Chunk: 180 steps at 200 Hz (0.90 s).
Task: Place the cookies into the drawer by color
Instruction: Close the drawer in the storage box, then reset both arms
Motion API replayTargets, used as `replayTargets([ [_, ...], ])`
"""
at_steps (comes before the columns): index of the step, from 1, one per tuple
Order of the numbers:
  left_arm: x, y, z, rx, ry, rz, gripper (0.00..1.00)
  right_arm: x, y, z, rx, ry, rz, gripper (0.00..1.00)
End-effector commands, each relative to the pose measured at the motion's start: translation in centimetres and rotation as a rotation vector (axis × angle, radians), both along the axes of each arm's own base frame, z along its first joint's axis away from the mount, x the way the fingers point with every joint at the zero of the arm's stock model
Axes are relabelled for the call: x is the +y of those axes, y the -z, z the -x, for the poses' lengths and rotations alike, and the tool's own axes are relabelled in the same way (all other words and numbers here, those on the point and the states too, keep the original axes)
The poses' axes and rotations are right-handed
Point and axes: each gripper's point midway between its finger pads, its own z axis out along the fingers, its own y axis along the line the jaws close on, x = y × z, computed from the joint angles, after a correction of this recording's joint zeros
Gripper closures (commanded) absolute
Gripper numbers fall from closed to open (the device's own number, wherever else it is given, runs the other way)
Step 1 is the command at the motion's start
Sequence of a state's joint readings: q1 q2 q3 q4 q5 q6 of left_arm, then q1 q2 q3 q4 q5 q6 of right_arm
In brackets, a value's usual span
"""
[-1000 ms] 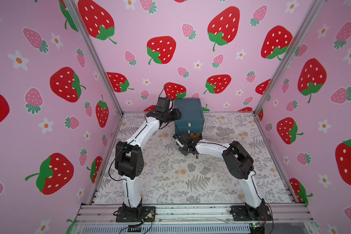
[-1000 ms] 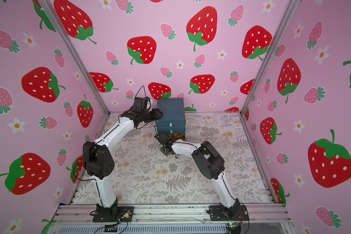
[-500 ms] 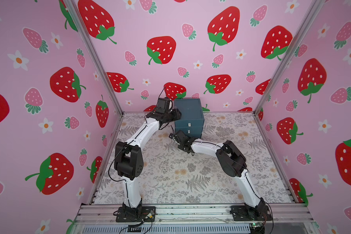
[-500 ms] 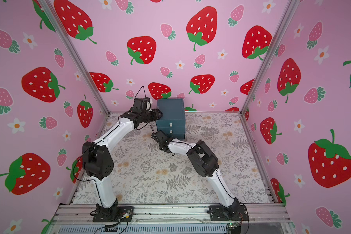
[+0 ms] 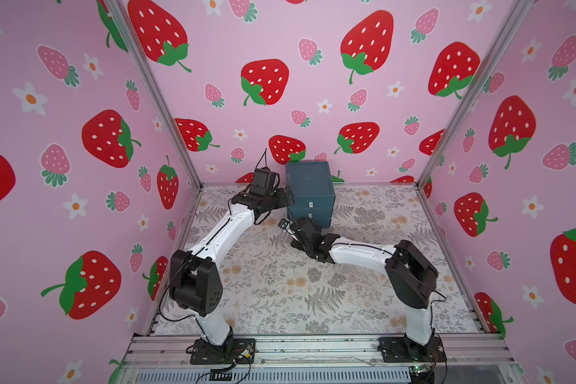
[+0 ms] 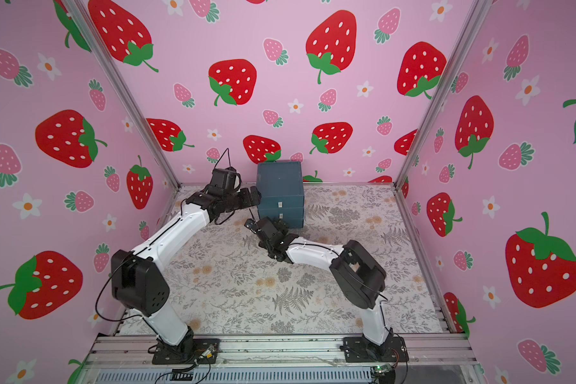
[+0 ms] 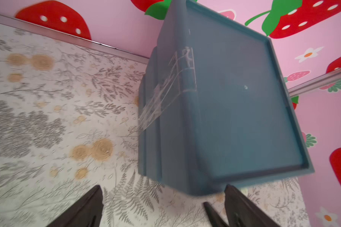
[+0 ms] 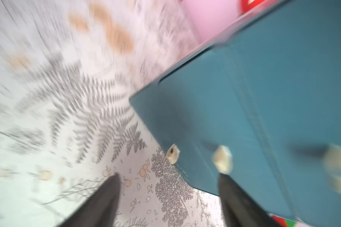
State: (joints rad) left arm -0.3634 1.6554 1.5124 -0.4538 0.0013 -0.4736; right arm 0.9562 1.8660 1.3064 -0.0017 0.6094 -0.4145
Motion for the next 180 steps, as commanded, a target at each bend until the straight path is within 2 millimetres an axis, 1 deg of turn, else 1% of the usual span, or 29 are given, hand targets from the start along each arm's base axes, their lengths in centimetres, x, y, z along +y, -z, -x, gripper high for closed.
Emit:
replayTargets([
  [1,3.4,-1.9,3.5,-0.08,-0.052,-0.137,0.0,-2.2,-6.2,1.4,-0.11,0.046,-0.233,0.01],
  [2,3.5,-2.0,3.6,-0.084,-0.055,-0.144,0.0,-2.3,-6.5,1.4,-0.116,0.046,-0.238,0.01],
  [9,4.7,-1.5,4.7,-0.093,-0.075,-0.183,0.0,-3.8,-6.8,1.8,-0.134,0.062,-0.247,0.01],
  [11,4.9,-1.5,5.0,-0.099,-0.076,-0.193,0.0,-4.3,-7.4,1.8,-0.145,0.07,-0.26,0.01],
  [16,5.7,-1.1,5.7,-0.115,-0.079,-0.227,0.0,-5.6,-7.9,1.9,-0.159,0.092,-0.279,0.01],
  [26,7.2,0.0,6.7,-0.17,-0.058,-0.337,0.0,-8.1,-7.9,2.4,-0.144,0.12,-0.299,0.01],
  [28,7.6,0.0,6.9,-0.188,-0.065,-0.358,0.0,-8.6,-7.9,2.4,-0.141,0.13,-0.303,0.01],
  [33,8.6,1.0,7.4,-0.207,-0.083,-0.407,0.01,-10.3,-7.7,2.4,-0.132,0.165,-0.322,0.01],
  [39,10.1,1.5,7.9,-0.233,-0.136,-0.455,0.0,-12.2,-7.6,2.3,-0.12,0.203,-0.349,0.01],
  [48,12.5,2.6,8.8,-0.254,-0.223,-0.519,0.0,-15.1,-6.3,2.2,-0.078,0.248,-0.389,0.01],
  [61,14.0,3.8,9.5,-0.298,-0.249,-0.589,0.01,-19.5,-4.6,1.9,-0.042,0.323,-0.453,0.01],
  [71,14.0,4.8,9.8,-0.332,-0.225,-0.614,0.0,-22.0,-3.3,2.1,-0.043,0.344,-0.483,0.01],
  [74,13.9,5.0,9.8,-0.341,-0.211,-0.621,0.01,-22.7,-3.2,2.0,-0.058,0.355,-0.493,0.01],
  [81,13.9,5.4,9.7,-0.36,-0.202,-0.631,0.01,-24.7,-1.9,2.2,-0.078,0.392,-0.495,0.01],
  [97,15.4,6.7,9.4,-0.362,-0.241,-0.647,0.01,-28.2,0.3,2.4,-0.105,0.464,-0.519,0.01],
  [104,15.9,7.6,9.4,-0.354,-0.233,-0.657,0.0,-29.7,1.2,2.3,-0.11,0.512,-0.551,0.01],
  [111,16.4,8.4,9.4,-0.351,-0.24,-0.659,0.01,-31.0,1.7,2.1,-0.118,0.554,-0.586,0.01],
  [119,17.1,9.3,9.6,-0.364,-0.262,-0.635,0.01,-31.9,2.1,1.9,-0.133,0.58,-0.617,0.0],
  [130,17.6,10.6,9.6,-0.397,-0.256,-0.559,0.0,-32.9,3.1,1.5,-0.15,0.611,-0.646,0.01],
  [137,18.4,11.5,9.7,-0.389,-0.28,-0.538,0.0,-33.4,3.7,1.1,-0.151,0.62,-0.667,0.01],
  [142,19.0,12.3,9.6,-0.379,-0.296,-0.525,0.0,-33.5,3.8,0.7,-0.16,0.614,-0.662,0.01],
  [149,19.7,12.1,9.2,-0.396,-0.324,-0.524,0.0,-33.5,3.8,0.4,-0.163,0.609,-0.645,0.01],
  [159,19.4,12.2,8.7,-0.394,-0.285,-0.512,0.01,-33.8,3.6,0.1,-0.174,0.61,-0.667,0.01],
  [169,19.8,12.1,8.0,-0.395,-0.302,-0.467,0.0,-34.9,3.4,0.0,-0.211,0.638,-0.701,0.0],
  [174,19.5,12.6,7.6,-0.366,-0.285,-0.445,0.0,-35.6,3.5,0.0,-0.218,0.653,-0.717,0.01],
  [180,19.2,12.8,6.9,-0.371,-0.268,-0.422,0.01,-36.1,3.5,-0.1,-0.223,0.664,-0.741,0.01],
])
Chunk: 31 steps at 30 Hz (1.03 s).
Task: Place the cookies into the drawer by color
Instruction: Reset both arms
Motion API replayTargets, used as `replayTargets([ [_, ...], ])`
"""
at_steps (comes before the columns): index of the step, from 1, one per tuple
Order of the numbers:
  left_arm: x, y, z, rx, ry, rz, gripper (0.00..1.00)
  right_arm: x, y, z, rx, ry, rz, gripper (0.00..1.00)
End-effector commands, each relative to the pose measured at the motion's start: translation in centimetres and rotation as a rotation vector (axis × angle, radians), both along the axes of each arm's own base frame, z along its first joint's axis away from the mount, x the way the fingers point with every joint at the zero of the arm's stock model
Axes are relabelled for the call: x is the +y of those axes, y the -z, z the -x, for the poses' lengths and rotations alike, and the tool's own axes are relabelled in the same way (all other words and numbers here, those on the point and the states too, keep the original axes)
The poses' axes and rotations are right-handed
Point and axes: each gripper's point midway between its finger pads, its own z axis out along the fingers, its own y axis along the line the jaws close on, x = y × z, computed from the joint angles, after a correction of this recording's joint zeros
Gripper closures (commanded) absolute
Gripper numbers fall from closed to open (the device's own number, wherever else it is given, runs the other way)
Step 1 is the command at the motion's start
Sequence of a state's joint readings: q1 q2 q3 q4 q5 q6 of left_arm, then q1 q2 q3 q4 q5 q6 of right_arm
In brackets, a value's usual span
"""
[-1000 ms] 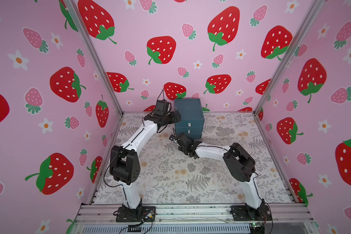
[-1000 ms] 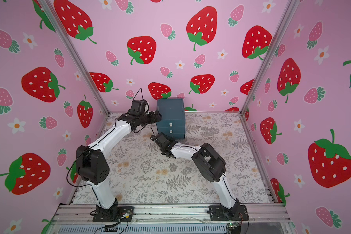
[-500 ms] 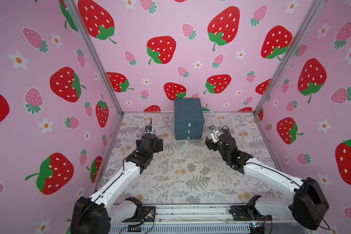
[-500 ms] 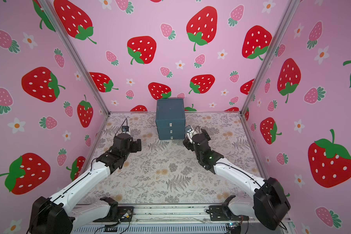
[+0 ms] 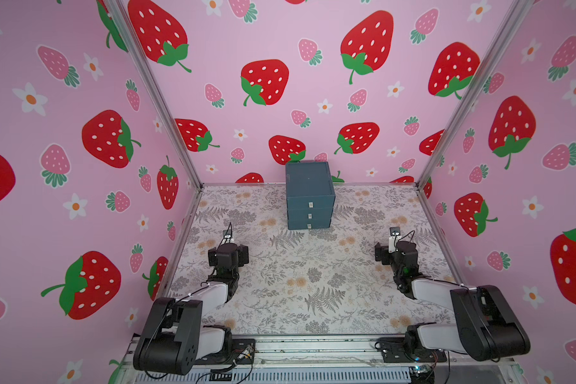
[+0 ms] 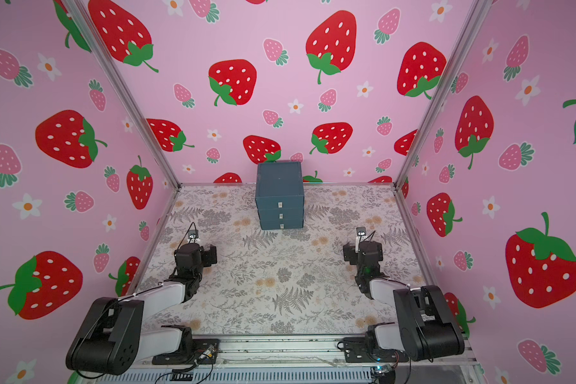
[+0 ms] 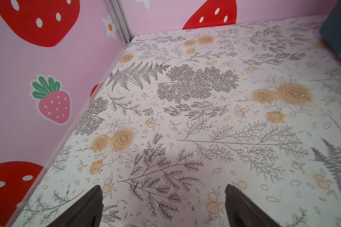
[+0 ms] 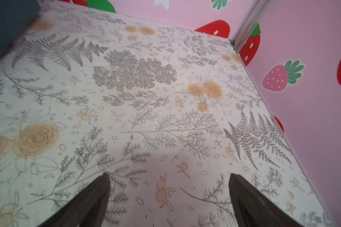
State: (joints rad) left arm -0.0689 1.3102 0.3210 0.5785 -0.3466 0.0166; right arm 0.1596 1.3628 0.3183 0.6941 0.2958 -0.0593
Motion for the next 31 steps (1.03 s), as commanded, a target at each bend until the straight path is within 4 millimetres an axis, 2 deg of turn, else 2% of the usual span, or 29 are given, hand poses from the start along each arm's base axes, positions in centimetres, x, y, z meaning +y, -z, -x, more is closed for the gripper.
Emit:
replayTargets([
  [1,-1.5,-3.3,-3.6,-0.15,0.081,0.11,0.01,-1.3,-3.2,-1.4,-0.183,0.035,-0.112,0.01],
  [3,-1.7,-2.1,-4.5,-0.146,0.084,0.124,0.0,-2.3,-2.8,-1.7,-0.171,0.054,-0.157,0.01],
  [5,-1.5,-0.9,-4.9,-0.138,0.072,0.126,0.0,-2.0,-2.1,-2.4,-0.139,0.03,-0.169,0.01],
  [9,-1.2,-0.5,-5.6,-0.106,0.072,0.152,0.0,-2.1,0.0,-4.1,-0.099,0.038,-0.17,0.01],
  [11,-1.1,-0.6,-5.5,-0.104,0.071,0.152,0.01,-2.3,0.4,-4.2,-0.043,0.052,-0.175,0.01],
  [16,-1.1,-0.6,-5.6,-0.106,0.072,0.149,0.0,-2.9,0.5,-4.6,-0.045,0.066,-0.202,0.01],
  [31,-1.1,-0.6,-5.5,-0.105,0.071,0.149,0.0,-2.8,0.5,-4.5,-0.04,0.057,-0.207,0.01],
])
